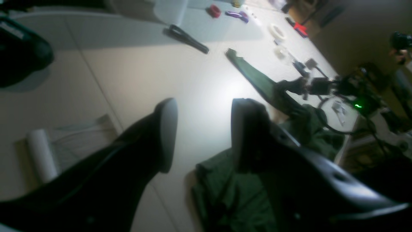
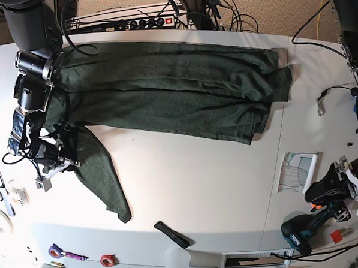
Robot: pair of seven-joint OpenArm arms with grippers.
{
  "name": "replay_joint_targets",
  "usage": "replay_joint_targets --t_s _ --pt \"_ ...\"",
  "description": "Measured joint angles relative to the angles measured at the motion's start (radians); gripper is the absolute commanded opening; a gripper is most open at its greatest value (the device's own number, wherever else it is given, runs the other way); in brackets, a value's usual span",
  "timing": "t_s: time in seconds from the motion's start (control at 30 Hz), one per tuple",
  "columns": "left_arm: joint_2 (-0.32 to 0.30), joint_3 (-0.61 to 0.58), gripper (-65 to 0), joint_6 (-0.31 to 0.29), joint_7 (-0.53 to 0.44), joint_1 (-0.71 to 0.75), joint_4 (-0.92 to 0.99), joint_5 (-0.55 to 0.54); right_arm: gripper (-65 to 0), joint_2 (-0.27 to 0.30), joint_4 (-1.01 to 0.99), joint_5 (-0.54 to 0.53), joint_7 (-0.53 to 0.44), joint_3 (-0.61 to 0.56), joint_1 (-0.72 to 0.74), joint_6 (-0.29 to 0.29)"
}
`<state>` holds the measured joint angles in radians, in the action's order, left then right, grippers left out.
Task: Layout the t-shirt on the table in an organized manner, then fold the t-shirt properly
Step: 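Grasp the hanging sleeve with the right gripper and fold it onto the shirt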
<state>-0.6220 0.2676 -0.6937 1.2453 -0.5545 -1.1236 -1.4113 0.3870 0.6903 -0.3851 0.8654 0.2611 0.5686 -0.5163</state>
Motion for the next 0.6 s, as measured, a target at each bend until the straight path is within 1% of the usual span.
replay_joint_targets --t_s 0.03,0.1,0.2,0.23,0.3,0.37,0.43,0.47,0.57,0.6 --pt "0.000 0.000 -36.7 0.000 -0.015 0.000 0.000 0.023 -65.0 0.000 0.026 -0.020 0.039 0.000 -0.006 -0.007" --pt "0.000 0.000 -36.7 0.000 -0.035 0.002 0.000 0.056 -65.0 -0.007 0.101 -0.047 0.149 0.020 -0.023 -0.041" --pt "0.001 0.000 -36.7 0.000 -0.043 0.003 0.001 0.072 -65.0 -0.014 0.260 -0.119 0.269 0.042 -0.039 -0.047" --pt "0.000 0.000 -36.7 0.000 -0.042 0.003 0.002 0.077 -65.0 -0.012 0.324 -0.151 0.295 0.044 -0.042 -0.048" --pt "0.000 0.000 -36.7 0.000 -0.043 0.003 0.002 0.084 -65.0 -0.007 0.454 -0.229 0.331 0.045 -0.061 -0.047" --pt "0.000 0.000 -36.7 0.000 -0.043 0.005 0.002 0.083 -65.0 -0.008 0.586 -0.300 0.370 0.045 -0.109 -0.050" --pt "0.000 0.000 -36.7 0.000 -0.059 0.005 0.002 0.083 -65.0 -0.014 0.711 -0.315 0.438 0.043 -0.176 -0.051" --pt "0.000 0.000 -36.7 0.000 -0.064 0.005 0.002 0.083 -65.0 -0.019 0.773 -0.309 0.457 0.043 -0.212 -0.049" --pt "0.001 0.000 -36.7 0.000 -0.066 0.006 0.002 0.083 -65.0 -0.027 0.938 -0.317 0.450 0.044 -0.318 -0.052" --pt "0.000 0.000 -36.7 0.000 -0.067 0.006 0.002 0.083 -65.0 -0.040 0.986 -0.315 0.444 0.046 -0.356 -0.052"
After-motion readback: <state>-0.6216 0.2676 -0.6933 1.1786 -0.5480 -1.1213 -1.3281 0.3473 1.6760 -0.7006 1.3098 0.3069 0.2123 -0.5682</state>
